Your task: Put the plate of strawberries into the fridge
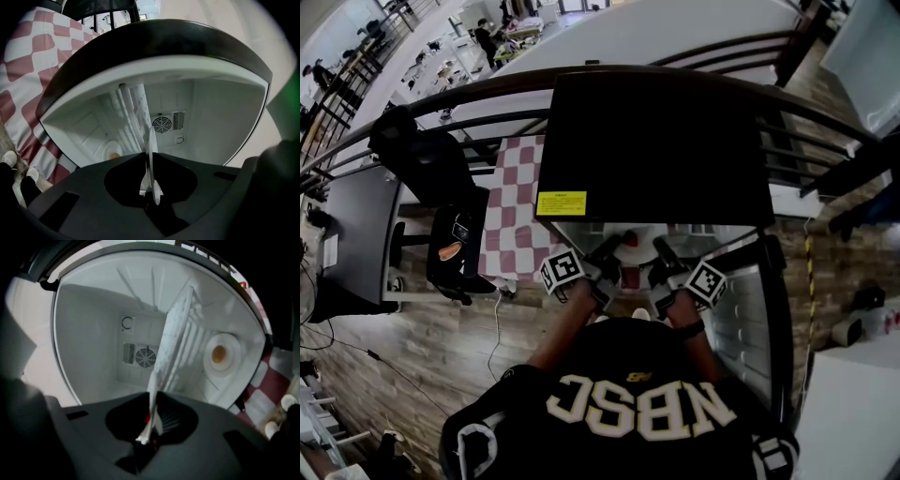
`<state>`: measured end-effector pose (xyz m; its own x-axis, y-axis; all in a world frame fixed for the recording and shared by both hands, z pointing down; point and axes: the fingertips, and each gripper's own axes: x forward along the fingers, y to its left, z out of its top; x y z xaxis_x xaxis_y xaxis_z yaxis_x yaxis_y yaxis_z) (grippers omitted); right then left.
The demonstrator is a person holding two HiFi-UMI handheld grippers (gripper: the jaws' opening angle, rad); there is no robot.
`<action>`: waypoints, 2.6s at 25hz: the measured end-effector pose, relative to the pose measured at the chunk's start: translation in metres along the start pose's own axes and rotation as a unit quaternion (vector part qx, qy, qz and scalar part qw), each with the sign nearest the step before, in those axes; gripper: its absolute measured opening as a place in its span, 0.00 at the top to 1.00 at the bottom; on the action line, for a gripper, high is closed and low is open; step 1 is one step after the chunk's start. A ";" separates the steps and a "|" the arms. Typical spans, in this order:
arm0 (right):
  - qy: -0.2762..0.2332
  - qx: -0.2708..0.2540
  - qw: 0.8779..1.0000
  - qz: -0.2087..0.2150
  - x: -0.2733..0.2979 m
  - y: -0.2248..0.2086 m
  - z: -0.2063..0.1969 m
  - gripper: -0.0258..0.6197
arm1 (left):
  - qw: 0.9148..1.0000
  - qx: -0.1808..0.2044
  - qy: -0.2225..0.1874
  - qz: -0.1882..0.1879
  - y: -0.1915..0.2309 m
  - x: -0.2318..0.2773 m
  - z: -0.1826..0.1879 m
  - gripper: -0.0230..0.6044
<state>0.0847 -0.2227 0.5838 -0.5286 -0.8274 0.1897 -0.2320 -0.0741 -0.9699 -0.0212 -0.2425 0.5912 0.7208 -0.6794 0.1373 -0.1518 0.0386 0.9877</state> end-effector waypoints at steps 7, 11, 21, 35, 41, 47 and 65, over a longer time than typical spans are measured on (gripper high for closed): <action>-0.017 -0.062 0.998 0.020 0.002 0.012 0.010 0.70 | 1.000 0.022 -0.003 0.004 -0.003 0.001 0.003 0.88; -0.024 -0.082 0.996 0.020 -0.002 0.013 0.010 0.62 | 1.000 0.028 -0.002 0.004 -0.003 -0.001 0.001 0.79; -0.050 -0.267 0.962 -0.035 -0.027 0.014 0.014 0.62 | 0.996 0.079 -0.032 0.007 -0.008 -0.023 -0.004 0.73; -0.044 -0.436 0.895 -0.083 -0.053 0.018 -0.008 0.62 | 0.888 0.442 -0.056 0.113 -0.011 -0.066 -0.024 0.73; -0.033 -0.532 0.841 -0.091 -0.053 0.028 -0.022 0.63 | 0.837 0.526 -0.068 0.135 -0.017 -0.072 -0.029 0.73; -0.011 -0.576 0.812 -0.094 -0.048 0.021 -0.036 0.67 | 0.830 0.538 -0.056 0.133 -0.018 -0.071 -0.035 0.74; 0.013 -0.592 0.799 -0.110 -0.033 0.018 -0.043 0.86 | 0.822 0.555 -0.022 0.126 -0.014 -0.050 -0.040 0.89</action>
<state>0.0628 -0.1730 0.5671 -0.3830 -0.8534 0.3536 -0.9222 0.3755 -0.0927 -0.0281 -0.1802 0.5740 0.5496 -0.7798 0.2998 -0.8342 -0.4930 0.2471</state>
